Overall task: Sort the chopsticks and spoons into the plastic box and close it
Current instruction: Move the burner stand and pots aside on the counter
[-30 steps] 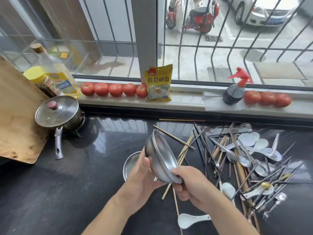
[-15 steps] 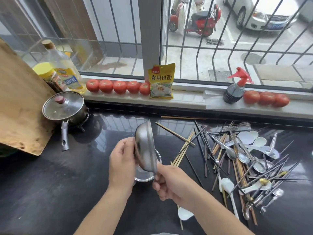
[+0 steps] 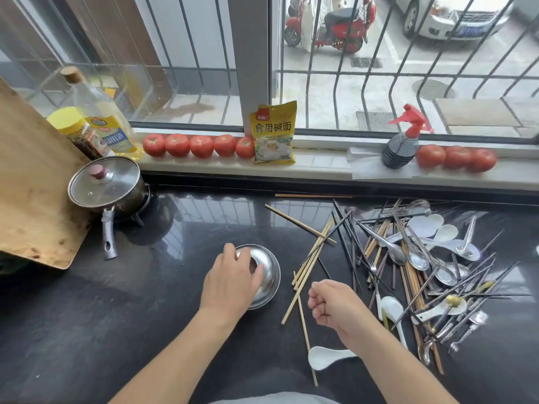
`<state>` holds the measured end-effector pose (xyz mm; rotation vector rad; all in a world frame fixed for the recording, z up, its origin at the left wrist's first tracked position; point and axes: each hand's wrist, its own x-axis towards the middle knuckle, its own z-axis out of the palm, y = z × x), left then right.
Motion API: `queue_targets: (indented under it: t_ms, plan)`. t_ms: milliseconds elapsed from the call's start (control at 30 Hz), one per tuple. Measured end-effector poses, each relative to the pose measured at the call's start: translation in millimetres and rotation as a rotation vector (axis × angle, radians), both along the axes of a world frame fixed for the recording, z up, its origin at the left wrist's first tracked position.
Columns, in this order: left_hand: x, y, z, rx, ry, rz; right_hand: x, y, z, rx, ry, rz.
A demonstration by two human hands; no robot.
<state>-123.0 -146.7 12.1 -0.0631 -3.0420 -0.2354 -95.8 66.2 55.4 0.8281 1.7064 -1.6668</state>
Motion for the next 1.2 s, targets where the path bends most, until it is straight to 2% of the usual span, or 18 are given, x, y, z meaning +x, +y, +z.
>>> queue_targets:
  t_ms: [200,333,400,567,833,1100,1200]
  plan:
    - [13,8,0,-0.139,-0.03,-0.023,2,-3,-5,0.028,-0.022,-0.005]
    - [40,12,-17,-0.233,-0.162,-0.234,-2,-5,-5,0.036,-0.019,-0.011]
    - [38,1,-28,-0.255,-0.181,-0.256,-4,-8,-6,0.038,-0.021,-0.007]
    - [-24,-63,-28,-0.362,-0.158,-0.063,-14,-17,-7,0.046,-0.008,0.026]
    - [-163,-161,-17,-0.653,-0.161,0.062,-45,-48,-10,0.085,0.045,0.041]
    - [-195,-173,-16,-0.668,-0.186,0.079,-46,-64,-22,0.1,-0.038,0.064]
    - [-192,-172,-18,-0.604,-0.188,0.138,-44,-69,-24,0.117,-0.057,0.092]
